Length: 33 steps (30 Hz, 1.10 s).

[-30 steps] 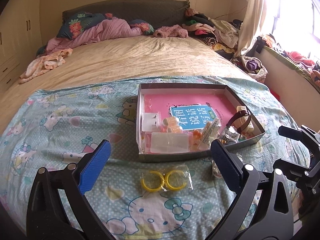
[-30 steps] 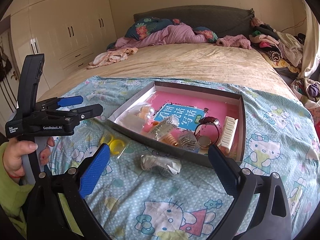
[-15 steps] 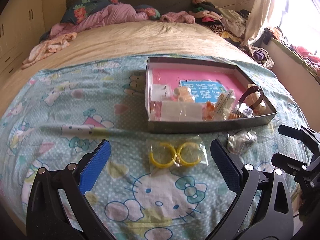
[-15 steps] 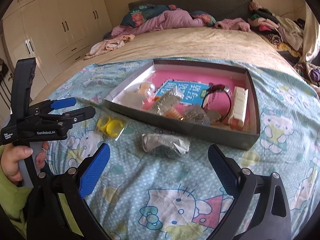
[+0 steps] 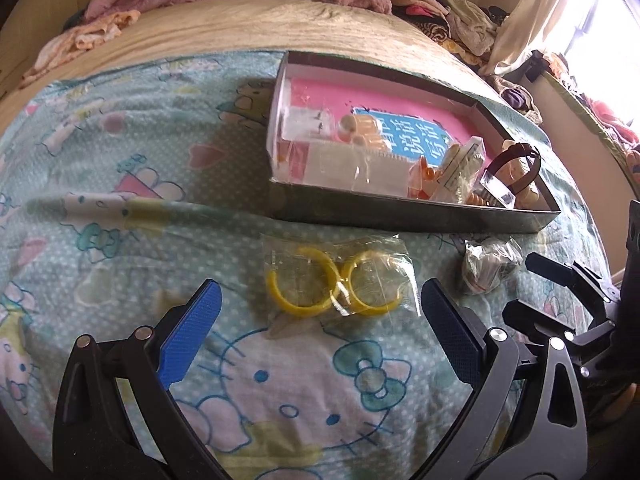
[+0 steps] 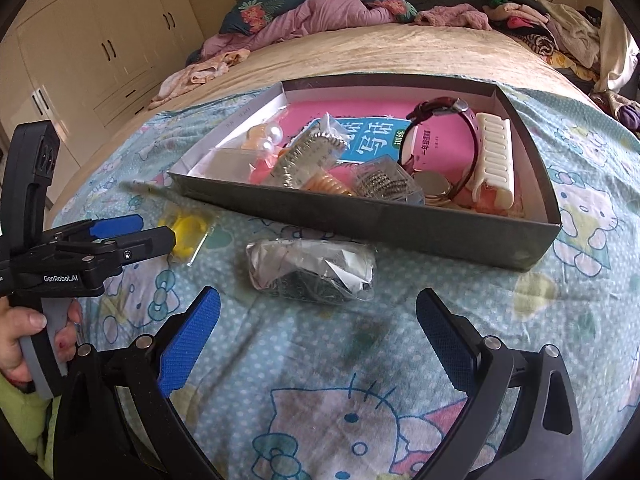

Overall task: Organize jewelry
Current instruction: 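Withdraw both tools toward the yellow earring bag and foil bag, then grasp yellow earring bag with left tool while right grasps foil bag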

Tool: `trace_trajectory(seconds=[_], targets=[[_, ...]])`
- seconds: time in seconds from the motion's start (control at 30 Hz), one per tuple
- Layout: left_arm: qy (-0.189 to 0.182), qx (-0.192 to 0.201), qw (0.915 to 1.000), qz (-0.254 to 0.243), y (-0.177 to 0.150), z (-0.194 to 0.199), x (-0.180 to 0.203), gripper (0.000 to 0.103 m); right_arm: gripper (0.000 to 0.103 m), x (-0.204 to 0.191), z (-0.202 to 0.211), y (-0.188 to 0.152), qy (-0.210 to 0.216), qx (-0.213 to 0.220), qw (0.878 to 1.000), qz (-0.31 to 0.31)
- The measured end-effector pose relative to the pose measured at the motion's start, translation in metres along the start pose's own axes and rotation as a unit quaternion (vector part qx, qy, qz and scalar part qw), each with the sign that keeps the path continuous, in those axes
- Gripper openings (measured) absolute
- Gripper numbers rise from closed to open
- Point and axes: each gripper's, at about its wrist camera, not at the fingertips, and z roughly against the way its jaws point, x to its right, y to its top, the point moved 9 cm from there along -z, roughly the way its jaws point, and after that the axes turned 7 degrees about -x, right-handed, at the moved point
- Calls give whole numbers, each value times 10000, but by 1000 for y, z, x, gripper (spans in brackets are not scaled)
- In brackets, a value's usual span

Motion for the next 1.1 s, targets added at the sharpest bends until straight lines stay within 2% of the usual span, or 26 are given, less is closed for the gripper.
trace_trajectory(seconds=[0.1,0.33,0.37,0.47,0.6,0.63,0.73,1.1], targets=[[-33,-110,9999,87,1,-12,1,93,98,1,-3,0,5,-11,10000,-24],[16,-46,10000,66,9,-19,0,93,98,-2,-14,4,8,-47,10000,-7],[57,-35,10000,24,9,-19,1,91,98,-3,-16,5,-3,-56,10000,-2],[108,69,9999,-78,9,-15,2,75,98,-6,-22,8,-39,-53,10000,11],[20,120,9999,-66,9,-12,-1,71,98,-9,-32,12,-217,-49,9997,90],[24,142,9999,-76,8,-11,-1,70,97,-9,-35,13,-295,-39,9994,160],[47,193,9997,-160,5,-7,1,69,76,-10,-37,13,-444,35,9985,318],[-130,447,9987,-209,8,21,6,68,74,-5,-7,5,-43,199,9994,267]])
